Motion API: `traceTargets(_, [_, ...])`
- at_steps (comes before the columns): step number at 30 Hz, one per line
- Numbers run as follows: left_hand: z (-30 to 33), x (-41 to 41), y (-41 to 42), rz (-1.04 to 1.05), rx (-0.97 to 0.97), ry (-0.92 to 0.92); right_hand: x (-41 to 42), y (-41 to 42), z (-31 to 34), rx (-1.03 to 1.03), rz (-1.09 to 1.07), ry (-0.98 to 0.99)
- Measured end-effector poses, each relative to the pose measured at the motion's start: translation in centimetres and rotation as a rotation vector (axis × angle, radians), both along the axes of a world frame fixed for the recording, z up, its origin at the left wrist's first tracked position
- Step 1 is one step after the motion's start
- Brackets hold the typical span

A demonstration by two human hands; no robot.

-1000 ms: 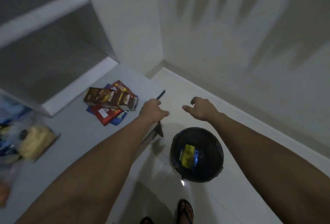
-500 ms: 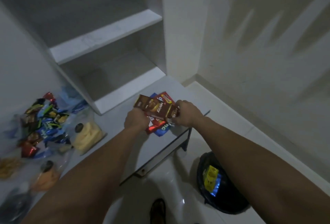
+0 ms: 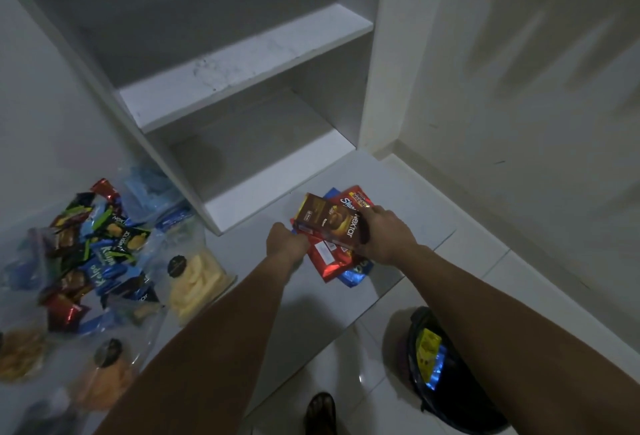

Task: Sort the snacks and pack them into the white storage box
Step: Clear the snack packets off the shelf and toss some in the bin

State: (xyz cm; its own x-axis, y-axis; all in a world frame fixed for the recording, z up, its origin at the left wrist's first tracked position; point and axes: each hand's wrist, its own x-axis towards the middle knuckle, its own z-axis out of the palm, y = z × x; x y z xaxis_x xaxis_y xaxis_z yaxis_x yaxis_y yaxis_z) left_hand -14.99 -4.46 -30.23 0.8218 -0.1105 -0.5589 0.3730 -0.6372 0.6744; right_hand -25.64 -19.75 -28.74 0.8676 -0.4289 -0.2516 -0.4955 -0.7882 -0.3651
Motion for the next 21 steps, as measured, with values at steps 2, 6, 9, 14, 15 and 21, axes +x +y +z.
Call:
traceTargets(2, [-0.4, 0.2, -0.4, 0.071, -0.085, 0.092, 0.1, 0.0, -0.3, -0.006, -0.003, 0.003])
traceTargets(6, [-1.8, 0.3, -1.3, 0.052, 0.128, -0.023, 0.0, 0.0, -0.8, -0.022, -0.012, -0.037])
traceTargets(9, [-0.5, -0.3, -1.7, -0.073, 0.314, -0.184, -0.1, 0.1, -1.1, -0.012, -0.038, -0.057])
traceTargets(14, [-1.4, -0.3, -2.7, -0.263, 0.353, -0.232, 0.2, 0.0, -1.4, 0.062, -0.098, -0.099])
traceTargets(15, [-1.8, -0.4, -2.8, -0.268, 0.354, -0.263, 0.3, 0.0, -1.4, 0.072, -0.108, -0.105])
traceTargets(21, [-1.7, -0.4, -2.7, -0.267, 0.387, -0.309, -0.2, -1.6, -1.3, 0.057, -0.222, -0.138])
